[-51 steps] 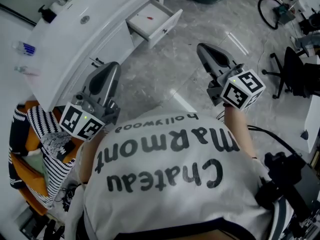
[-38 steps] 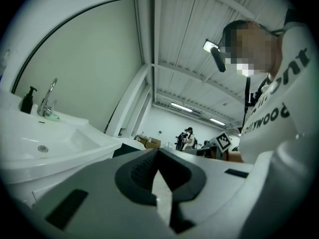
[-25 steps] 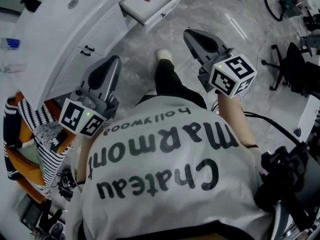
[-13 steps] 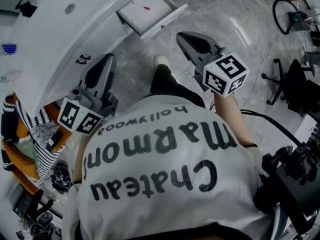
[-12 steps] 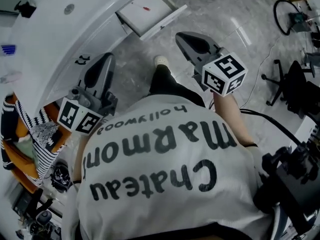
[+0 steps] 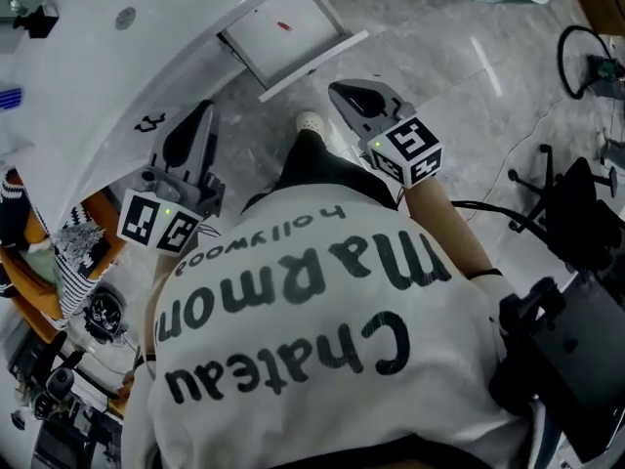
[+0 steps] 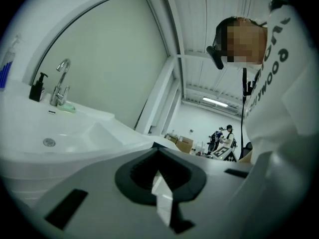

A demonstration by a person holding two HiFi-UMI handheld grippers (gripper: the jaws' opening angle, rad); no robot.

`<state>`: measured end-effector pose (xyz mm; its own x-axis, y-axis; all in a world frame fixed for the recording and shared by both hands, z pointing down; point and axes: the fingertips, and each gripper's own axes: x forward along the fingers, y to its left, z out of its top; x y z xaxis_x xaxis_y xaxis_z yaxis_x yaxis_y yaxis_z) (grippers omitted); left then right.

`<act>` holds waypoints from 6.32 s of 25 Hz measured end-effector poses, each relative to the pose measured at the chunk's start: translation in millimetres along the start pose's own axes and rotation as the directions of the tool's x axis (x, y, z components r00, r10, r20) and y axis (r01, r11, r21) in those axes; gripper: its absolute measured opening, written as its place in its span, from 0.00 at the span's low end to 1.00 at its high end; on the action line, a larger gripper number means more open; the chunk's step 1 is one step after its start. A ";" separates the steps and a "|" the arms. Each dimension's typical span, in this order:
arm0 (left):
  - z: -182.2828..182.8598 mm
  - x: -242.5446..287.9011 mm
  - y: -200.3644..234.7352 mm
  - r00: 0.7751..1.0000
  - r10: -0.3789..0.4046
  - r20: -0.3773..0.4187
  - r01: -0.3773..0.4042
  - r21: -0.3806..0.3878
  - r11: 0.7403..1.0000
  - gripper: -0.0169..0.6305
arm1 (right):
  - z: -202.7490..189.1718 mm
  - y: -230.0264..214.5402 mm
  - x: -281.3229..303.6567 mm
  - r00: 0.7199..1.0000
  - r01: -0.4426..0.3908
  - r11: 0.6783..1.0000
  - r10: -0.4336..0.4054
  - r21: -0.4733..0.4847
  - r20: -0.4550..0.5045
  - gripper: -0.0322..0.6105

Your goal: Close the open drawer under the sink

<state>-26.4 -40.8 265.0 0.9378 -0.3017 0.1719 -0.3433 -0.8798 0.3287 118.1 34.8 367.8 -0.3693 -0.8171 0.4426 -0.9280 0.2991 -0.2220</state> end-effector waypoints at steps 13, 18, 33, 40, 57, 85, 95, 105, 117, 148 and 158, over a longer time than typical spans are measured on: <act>-42.4 0.1 25.4 0.970 0.224 -0.095 -0.230 -0.060 0.971 0.04 | -103.9 -38.9 76.1 0.964 -0.109 0.993 0.114 0.033 -0.239 0.07; -58.7 0.4 39.7 0.942 0.303 -0.141 -0.317 -0.086 0.944 0.04 | -132.2 -56.0 101.1 0.957 -0.091 0.994 0.102 0.052 -0.273 0.07; -70.5 -7.6 62.4 0.886 0.379 -0.268 -0.401 -0.029 0.916 0.04 | -194.6 -87.0 146.7 0.922 0.015 0.990 0.041 0.143 -0.386 0.32; -78.0 -9.5 62.9 0.874 0.385 -0.297 -0.415 -0.044 0.909 0.04 | -203.6 -85.9 166.3 0.905 0.009 0.989 0.055 0.148 -0.422 0.31; -93.1 -21.0 78.0 0.876 0.390 -0.283 -0.439 -0.135 0.889 0.04 | -211.1 -85.0 171.2 0.868 0.034 0.995 0.018 0.096 -0.497 0.27; -90.7 -31.6 90.2 0.859 0.419 -0.294 -0.466 -0.111 0.878 0.04 | -187.7 -95.4 200.9 0.871 0.045 0.997 -0.006 0.068 -0.491 0.26; -97.3 -31.7 87.1 0.854 0.428 -0.296 -0.476 -0.112 0.872 0.04 | -180.7 -101.3 208.3 0.873 0.079 0.993 -0.023 0.093 -0.486 0.26; -111.7 -33.2 87.1 0.854 0.434 -0.287 -0.489 -0.162 0.857 0.04 | -175.6 -102.3 212.6 0.870 0.105 0.989 -0.039 0.107 -0.491 0.26; -118.8 -48.1 94.0 0.849 0.449 -0.279 -0.506 -0.183 0.843 0.04 | -168.8 -107.5 226.7 0.866 0.137 0.987 -0.078 0.085 -0.494 0.26; -147.5 -36.2 103.7 0.853 0.441 -0.281 -0.503 -0.215 0.837 0.04 | -146.6 -125.2 259.7 0.872 0.157 0.987 -0.126 0.027 -0.473 0.26; -158.9 -35.0 104.9 0.846 0.441 -0.299 -0.514 -0.235 0.825 0.04 | -147.8 -120.8 263.8 0.864 0.172 0.984 -0.131 0.041 -0.486 0.26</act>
<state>-103.5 -64.2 440.9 0.6264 -0.5341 0.5679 -0.7771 -0.4848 0.4012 125.5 -144.1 639.8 -0.2212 -0.5059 0.8337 -0.9750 0.1335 -0.1777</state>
